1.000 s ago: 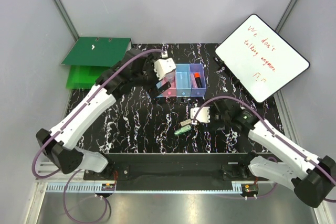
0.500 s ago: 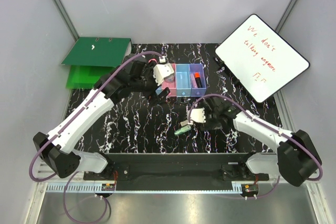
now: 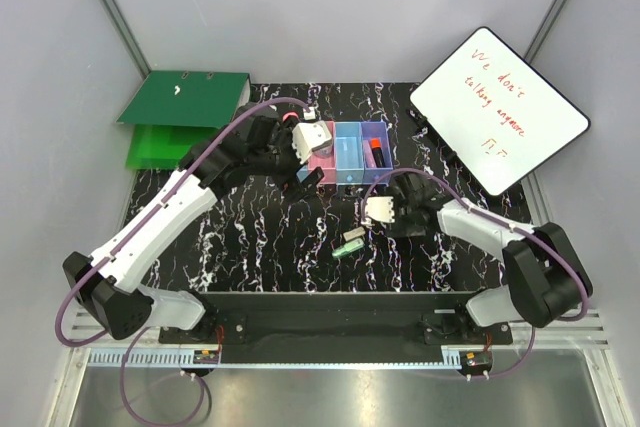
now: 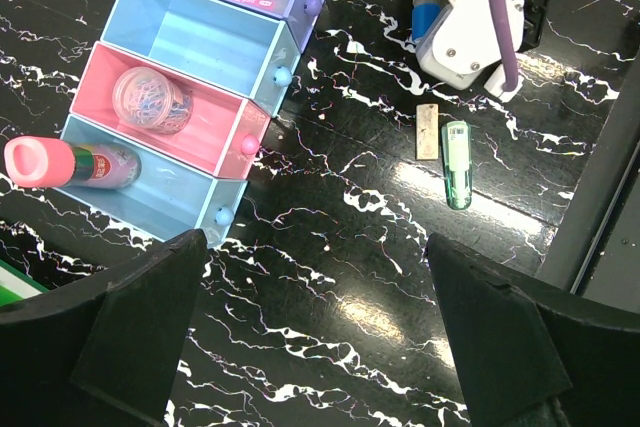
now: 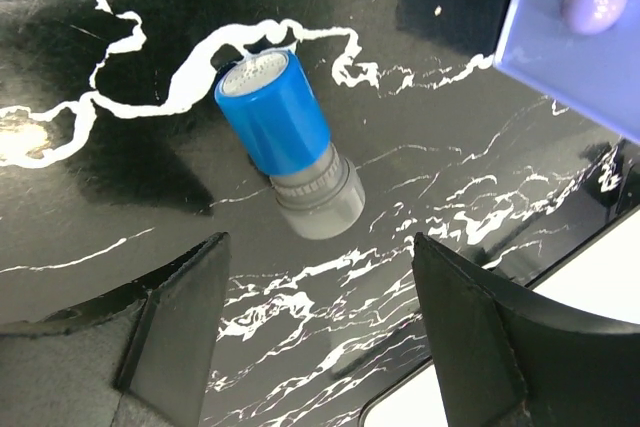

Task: Sort the stationery into containers
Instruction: Pick up the stationery from the center of the board.

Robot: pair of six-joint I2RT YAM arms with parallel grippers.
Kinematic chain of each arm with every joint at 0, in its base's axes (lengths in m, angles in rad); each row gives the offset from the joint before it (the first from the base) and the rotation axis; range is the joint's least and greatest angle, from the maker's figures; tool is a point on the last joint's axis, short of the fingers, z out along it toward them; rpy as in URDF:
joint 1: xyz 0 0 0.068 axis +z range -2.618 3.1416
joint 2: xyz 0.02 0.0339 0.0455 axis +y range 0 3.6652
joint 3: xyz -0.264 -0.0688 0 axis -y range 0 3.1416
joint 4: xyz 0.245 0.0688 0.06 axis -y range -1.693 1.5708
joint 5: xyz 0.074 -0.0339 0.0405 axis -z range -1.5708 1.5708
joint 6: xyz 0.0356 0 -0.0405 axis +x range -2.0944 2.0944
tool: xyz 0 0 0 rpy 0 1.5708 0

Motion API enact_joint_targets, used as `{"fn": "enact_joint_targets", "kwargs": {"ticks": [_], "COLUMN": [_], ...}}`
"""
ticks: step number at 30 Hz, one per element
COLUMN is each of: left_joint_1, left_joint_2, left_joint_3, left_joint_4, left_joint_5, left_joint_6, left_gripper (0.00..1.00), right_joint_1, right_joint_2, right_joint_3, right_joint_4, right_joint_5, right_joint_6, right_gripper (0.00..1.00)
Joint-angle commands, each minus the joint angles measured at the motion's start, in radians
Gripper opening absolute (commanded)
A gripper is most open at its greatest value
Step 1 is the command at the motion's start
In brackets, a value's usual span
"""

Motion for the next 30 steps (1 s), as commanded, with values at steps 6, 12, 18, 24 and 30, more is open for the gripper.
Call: {"fn": "enact_joint_targets", "kwargs": {"ticks": [6,12,18,24,30], "left_joint_1": [0.003,0.006,0.014,0.023,0.028], "left_joint_2": [0.005,0.011,0.017,0.019,0.022], "left_joint_3": [0.031,0.056,0.081,0.085,0.1], "left_joint_4": [0.024,0.016,0.009,0.007,0.003], "left_joint_5": [0.02,0.015,0.009,0.011,0.009], "left_joint_6": [-0.007,0.007,0.013,0.022,0.024], "left_gripper": [0.99,0.99,0.99,0.99,0.99], "right_joint_1": [-0.017,-0.023,-0.023,-0.023,-0.023], "right_joint_2": [0.075,0.101,0.108,0.105,0.096], "right_joint_3": [0.07,0.068,0.057,0.05,0.048], "right_joint_4": [0.06,0.06,0.06,0.046,0.011], "right_joint_5": [-0.059,-0.079,-0.094,-0.113,-0.133], "right_joint_6": [-0.055,-0.059,-0.065,-0.068,-0.096], "right_gripper": [0.77,0.68,0.55,0.36,0.17]}}
